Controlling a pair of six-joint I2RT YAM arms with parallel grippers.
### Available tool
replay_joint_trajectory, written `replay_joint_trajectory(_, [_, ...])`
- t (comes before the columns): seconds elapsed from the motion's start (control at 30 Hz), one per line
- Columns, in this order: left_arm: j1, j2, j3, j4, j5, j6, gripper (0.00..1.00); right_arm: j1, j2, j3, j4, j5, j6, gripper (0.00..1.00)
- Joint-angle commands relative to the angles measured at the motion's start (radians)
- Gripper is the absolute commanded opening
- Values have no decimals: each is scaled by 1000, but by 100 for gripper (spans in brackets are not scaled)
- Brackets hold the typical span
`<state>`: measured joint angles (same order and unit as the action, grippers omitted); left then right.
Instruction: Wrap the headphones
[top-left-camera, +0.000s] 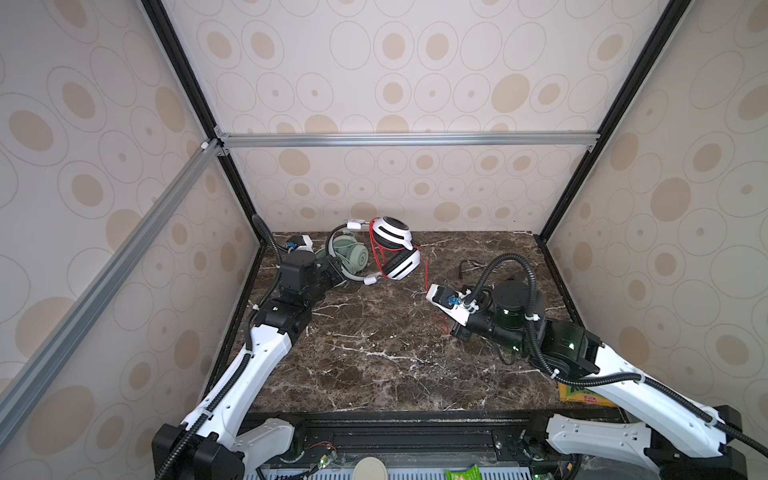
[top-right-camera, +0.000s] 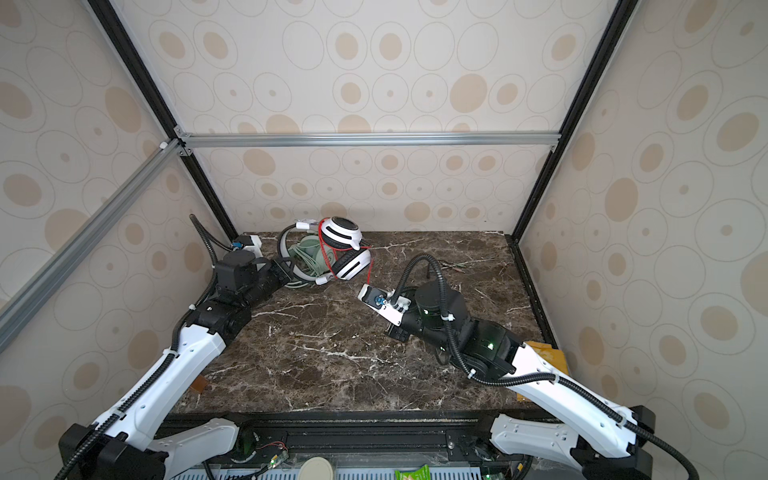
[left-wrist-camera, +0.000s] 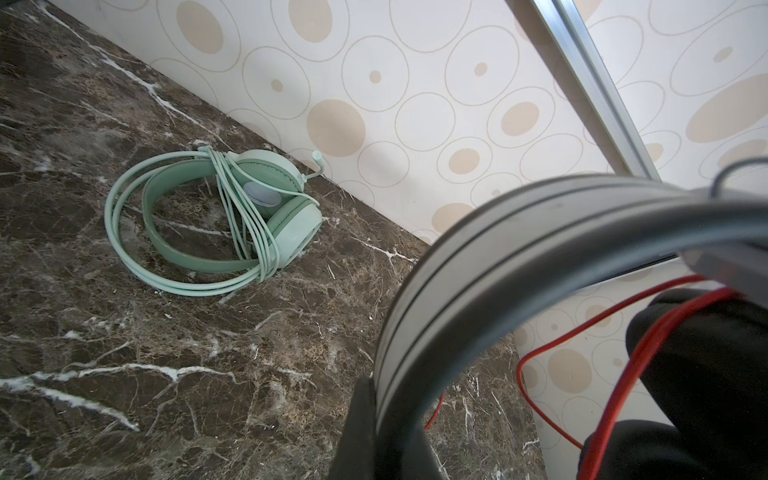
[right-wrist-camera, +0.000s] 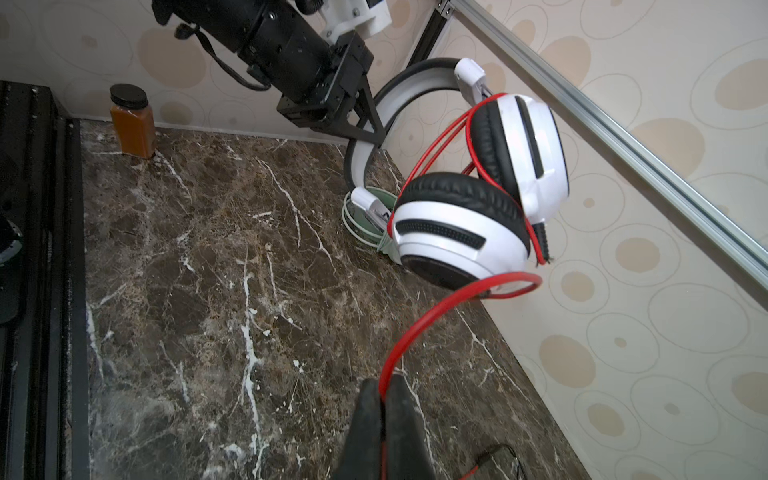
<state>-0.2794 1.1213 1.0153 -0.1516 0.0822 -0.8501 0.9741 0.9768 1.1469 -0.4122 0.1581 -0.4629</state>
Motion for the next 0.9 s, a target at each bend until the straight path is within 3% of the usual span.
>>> replay_joint_trajectory(0.0, [8, -15, 22, 86, 14, -50, 0, 4, -27, -44, -36, 25, 28, 0])
replay_joint_trajectory(0.2, [8, -23, 27, 73, -9, -40, 0, 4, 3, -41, -146, -267, 9, 0])
replay_joint_trajectory(0.3, [9, -33, 26, 73, -16, -38, 0, 0, 34, -114, -135, -200, 35, 0])
replay_joint_trajectory(0.37, [8, -38, 26, 73, -18, -38, 0, -15, 41, -223, -18, -136, 74, 0])
replay_joint_trajectory(0.6, [9, -42, 25, 72, -24, -32, 0, -82, 177, -433, 234, -154, 280, 1])
replay_joint_trajectory(0.77, [9, -41, 25, 76, -14, -34, 0, -142, 253, -457, 314, -208, 352, 12])
replay_joint_trajectory(0.87, [8, -43, 23, 80, -9, -38, 0, -188, 286, -432, 332, -271, 379, 32])
